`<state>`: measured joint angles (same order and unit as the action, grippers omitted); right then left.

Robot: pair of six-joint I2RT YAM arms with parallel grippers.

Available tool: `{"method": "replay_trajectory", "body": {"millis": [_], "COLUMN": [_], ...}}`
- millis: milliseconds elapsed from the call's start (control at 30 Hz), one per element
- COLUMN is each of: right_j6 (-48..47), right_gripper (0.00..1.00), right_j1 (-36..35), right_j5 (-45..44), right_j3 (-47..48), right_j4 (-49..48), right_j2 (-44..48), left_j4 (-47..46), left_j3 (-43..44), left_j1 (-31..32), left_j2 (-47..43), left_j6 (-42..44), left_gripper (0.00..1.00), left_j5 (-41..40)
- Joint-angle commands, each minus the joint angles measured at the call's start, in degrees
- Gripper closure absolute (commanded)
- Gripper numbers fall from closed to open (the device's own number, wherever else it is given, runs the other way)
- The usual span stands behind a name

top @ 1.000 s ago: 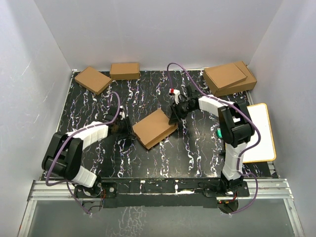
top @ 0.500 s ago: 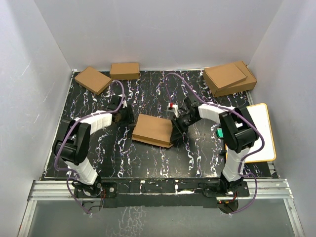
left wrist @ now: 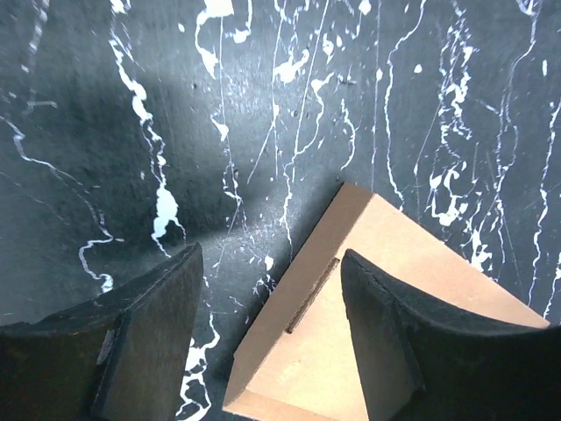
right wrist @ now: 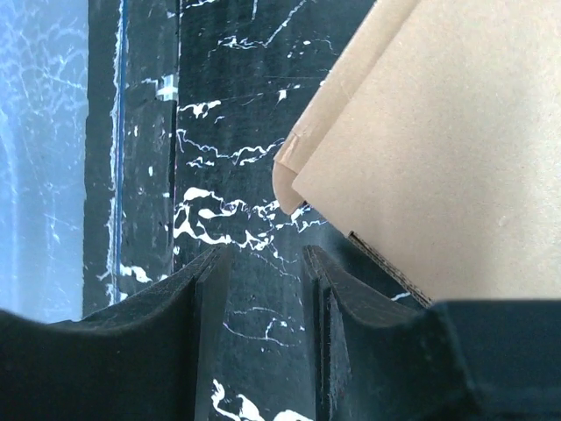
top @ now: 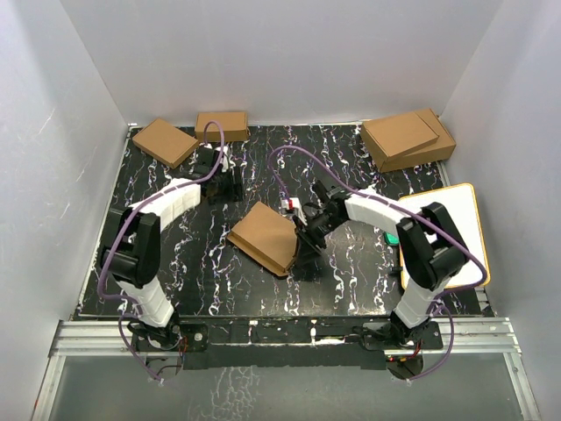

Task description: Fold the paper box

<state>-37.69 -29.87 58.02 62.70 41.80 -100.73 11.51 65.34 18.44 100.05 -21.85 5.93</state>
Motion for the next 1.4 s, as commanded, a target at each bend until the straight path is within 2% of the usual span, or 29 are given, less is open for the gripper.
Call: {"method": "replay_trajectory", "body": {"millis": [0,100,233,367,533,633,767,1067,1367], "right_j6": [-11.53,-14.54,-14.44,2.51,18.32,22.44,23.82,22.4,17.67], "right_gripper": [0.57,0.56,0.5,0.47,0.49,0.54,0.59,0.79,0.85], "right_j1": [0.47,1.32,5.15,10.08,12.2,12.78,13.34,13.4,13.28], "right_j5": [3.35,3.42,3.56,3.14,-2.89,-6.48,-8.83,-10.2,-11.43], "right_j3": [-0.63,-0.56,-0.47,0.23,1.96,0.94,-0.26,-0.77,-0.26], "right_j4": [3.99,3.61,-3.22,-19.02,-25.6,-27.83,-28.66,-27.38,-23.69], "right_j2": [6.96,10.19,12.76,10.51,2.5,-0.3,-1.57,-4.09,-4.16], "left_j4": [5.71,3.65,-2.61,-4.66,-0.57,-3.46,-10.88,-18.44,-22.15], "left_j3": [3.23,-1.12,-11.7,-22.13,-30.09,-33.29,-36.35,-35.55,-33.51], "left_j1": [-0.5,-0.51,-0.27,0.04,0.28,0.45,1.13,2.73,4.62], "left_j2": [-6.95,-14.13,-25.77,-35.5,-42.86,-43.53,-42.01,-31.59,-24.29], "left_j6": [3.36,2.88,-3.02,-10.63,-15.15,-18.06,-21.96,-22.62,-22.59], "left_gripper": [0.37,0.37,0.38,0.41,0.54,0.59,0.59,0.59,0.58], "left_j5": [-3.47,0.56,10.52,12.52,11.91,15.85,18.28,17.69,16.49]}}
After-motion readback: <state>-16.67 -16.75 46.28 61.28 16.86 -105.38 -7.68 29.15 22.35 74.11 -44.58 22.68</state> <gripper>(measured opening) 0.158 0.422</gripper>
